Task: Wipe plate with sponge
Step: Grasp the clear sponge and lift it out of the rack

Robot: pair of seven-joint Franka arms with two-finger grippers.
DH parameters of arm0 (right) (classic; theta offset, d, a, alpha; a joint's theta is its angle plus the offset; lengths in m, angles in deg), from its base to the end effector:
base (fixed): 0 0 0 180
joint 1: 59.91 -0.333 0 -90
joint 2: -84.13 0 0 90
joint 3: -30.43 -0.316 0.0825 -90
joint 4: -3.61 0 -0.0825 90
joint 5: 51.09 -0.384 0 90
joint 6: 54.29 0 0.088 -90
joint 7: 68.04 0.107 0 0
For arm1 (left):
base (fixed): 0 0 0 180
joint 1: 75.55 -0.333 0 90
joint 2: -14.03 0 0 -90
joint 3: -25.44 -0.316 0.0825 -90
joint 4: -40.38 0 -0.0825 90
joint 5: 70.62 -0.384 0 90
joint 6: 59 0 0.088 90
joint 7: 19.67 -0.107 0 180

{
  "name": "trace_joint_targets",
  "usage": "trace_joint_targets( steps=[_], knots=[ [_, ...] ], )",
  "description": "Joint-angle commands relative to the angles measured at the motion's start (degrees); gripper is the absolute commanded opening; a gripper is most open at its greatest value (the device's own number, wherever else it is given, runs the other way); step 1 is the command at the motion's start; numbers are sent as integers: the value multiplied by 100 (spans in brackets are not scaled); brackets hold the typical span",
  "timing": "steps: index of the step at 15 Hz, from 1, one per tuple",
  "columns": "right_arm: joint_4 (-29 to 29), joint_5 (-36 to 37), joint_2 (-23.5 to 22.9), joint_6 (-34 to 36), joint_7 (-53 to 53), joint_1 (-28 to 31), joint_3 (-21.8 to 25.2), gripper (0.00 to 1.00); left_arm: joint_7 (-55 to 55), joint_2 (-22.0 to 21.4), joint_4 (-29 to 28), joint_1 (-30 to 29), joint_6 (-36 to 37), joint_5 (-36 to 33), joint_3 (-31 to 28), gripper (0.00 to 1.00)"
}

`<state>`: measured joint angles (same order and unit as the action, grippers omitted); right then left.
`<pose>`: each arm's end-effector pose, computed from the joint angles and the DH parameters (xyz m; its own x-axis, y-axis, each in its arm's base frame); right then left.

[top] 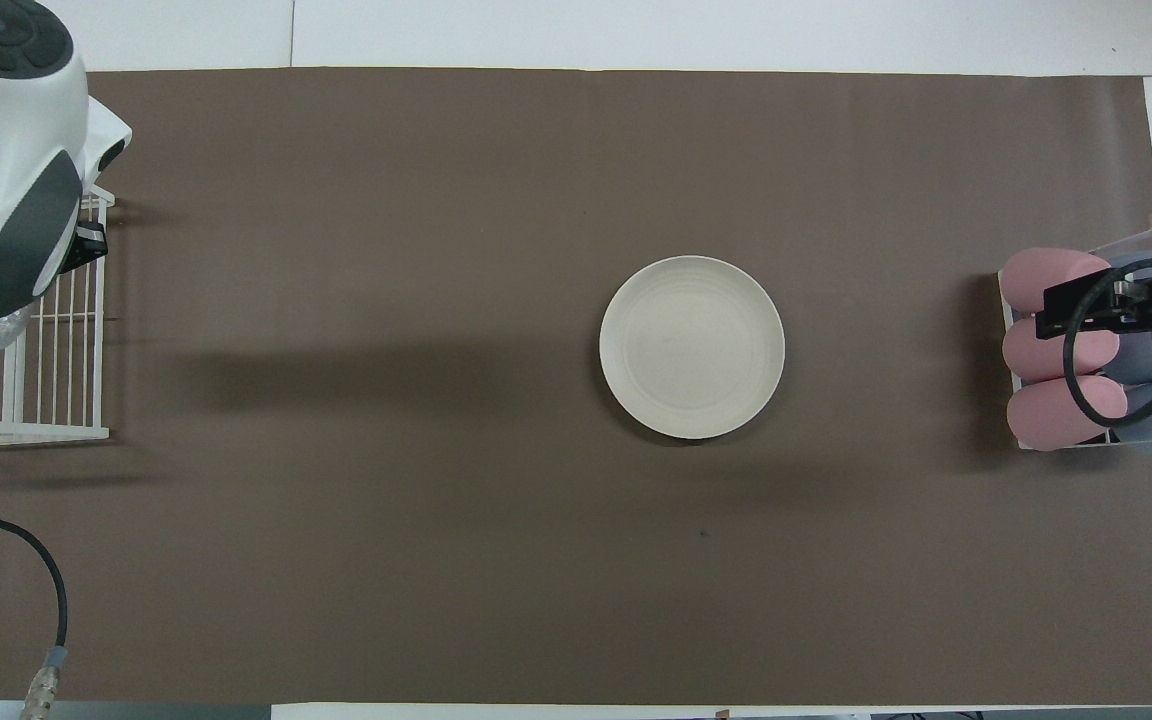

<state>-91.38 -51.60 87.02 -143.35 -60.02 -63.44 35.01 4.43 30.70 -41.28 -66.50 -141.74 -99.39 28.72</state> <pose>0.5354 -0.0099 0.6095 0.9861 -0.1571 -0.0545 -0.1577 -0.9875 -0.0054 0.6182 -0.0726 0.5250 0.9765 0.2113 -0.0432 0.1578 -0.8362 -0.5252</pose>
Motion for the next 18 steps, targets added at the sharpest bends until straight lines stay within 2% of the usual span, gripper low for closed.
trace_joint_targets(
  steps=[1,3,6,7,9,12,14,18],
  knots=[
    [6,43,-8,20,681,-128,-55,100,-28,82,554,0,382,1299,-72,0],
    [6,43,-8,-7,1277,-209,-55,100,33,3,555,-113,347,2511,-134,0],
    [-11,-1,10,37,2910,-358,-72,100,42,-112,494,-675,207,4480,-161,0],
    [-11,-36,10,81,3472,-419,-81,100,7,-225,250,-911,110,4982,-161,0],
    [-11,-220,62,282,4334,-559,-98,100,-28,-576,-514,-1115,-336,6072,-161,0],
    [-20,-746,80,353,5821,-718,-107,100,-150,-1060,-1560,-1046,-812,6978,-143,0],
    [-81,-924,150,599,6577,-902,-212,100,-658,-1498,-2499,-1028,-1189,7786,-134,0],
    [-134,-854,176,547,6572,-1246,-222,100,-1293,-2202,-3872,-748,-1902,9518,-90,0]
  ],
)
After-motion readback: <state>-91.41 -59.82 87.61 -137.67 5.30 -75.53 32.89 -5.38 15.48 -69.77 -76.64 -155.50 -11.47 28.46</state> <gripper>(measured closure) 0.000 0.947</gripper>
